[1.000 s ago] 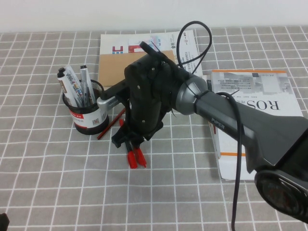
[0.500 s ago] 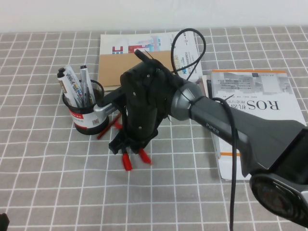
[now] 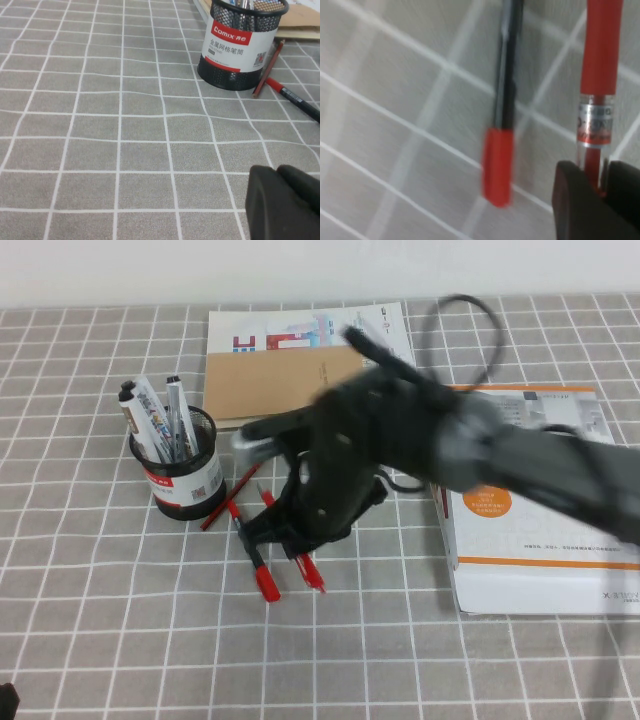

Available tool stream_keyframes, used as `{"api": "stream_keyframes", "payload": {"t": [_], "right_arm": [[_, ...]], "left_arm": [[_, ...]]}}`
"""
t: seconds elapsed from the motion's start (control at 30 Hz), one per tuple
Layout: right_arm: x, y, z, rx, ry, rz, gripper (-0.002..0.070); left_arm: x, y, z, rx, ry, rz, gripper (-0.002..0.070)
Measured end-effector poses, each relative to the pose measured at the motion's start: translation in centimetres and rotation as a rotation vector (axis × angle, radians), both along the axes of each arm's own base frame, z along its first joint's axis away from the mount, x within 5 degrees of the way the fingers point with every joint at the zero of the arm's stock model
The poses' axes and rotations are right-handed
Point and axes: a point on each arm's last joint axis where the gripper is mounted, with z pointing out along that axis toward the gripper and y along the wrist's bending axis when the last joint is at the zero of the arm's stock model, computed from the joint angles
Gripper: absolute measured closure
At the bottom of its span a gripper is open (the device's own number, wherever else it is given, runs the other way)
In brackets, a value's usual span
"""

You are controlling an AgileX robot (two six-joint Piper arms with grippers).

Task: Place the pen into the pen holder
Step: Pick up the pen on the table, then place the pen onto the pen holder

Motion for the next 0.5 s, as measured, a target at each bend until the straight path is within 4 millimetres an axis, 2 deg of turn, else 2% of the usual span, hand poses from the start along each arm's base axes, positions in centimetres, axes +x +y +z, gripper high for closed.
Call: {"api": "stream_keyframes", "payload": {"t": [0.17,0.27,0.37,0.5], "right_arm": [[-2.5,-2.5,0.7,0.319,-0.220,-0.118,0.0608],[-3.2,-3.5,1.3,0.514,-0.458,-0.151,0.0608],[-3.4,-3.5,1.8,0.663,-0.687,-0.098,0.0608],[-2.8,-1.9,3.7,0.840,-0.903,-0.013,0.0608]], "left_arm": [[0.0,0.0,0.0,0.000,0.000,0.000,0.0680],[0.0,0.0,0.0,0.000,0.000,0.000,0.0680],[0.0,0.0,0.0,0.000,0.000,0.000,0.0680],[0.0,0.0,0.0,0.000,0.000,0.000,0.0680]]}}
